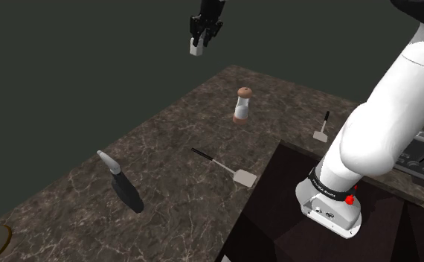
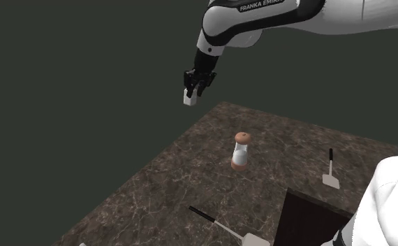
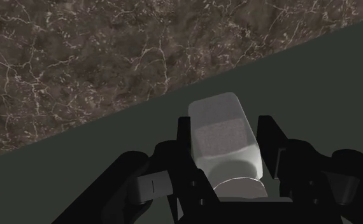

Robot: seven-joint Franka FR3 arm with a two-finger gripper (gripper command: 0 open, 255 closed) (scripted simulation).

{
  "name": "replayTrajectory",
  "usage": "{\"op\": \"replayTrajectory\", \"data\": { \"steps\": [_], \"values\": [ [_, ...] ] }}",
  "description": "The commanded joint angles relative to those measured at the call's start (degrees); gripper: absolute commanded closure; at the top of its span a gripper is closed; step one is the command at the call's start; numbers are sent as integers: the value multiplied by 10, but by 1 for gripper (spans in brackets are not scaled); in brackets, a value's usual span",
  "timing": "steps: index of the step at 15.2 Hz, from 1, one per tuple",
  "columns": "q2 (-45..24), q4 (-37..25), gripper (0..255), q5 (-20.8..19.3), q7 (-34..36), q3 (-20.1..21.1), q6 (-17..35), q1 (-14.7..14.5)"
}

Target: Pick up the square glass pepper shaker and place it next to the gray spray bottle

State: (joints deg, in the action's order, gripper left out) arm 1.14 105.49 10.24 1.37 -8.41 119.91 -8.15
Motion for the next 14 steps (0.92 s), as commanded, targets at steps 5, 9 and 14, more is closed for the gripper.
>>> {"op": "replayTrajectory", "data": {
  "steps": [5,9,14],
  "values": [
    [58,70,255,-27,83,41,24,-33],
    [89,105,255,-41,141,74,35,-53],
    [115,134,255,-54,215,117,43,-78]
  ]
}}
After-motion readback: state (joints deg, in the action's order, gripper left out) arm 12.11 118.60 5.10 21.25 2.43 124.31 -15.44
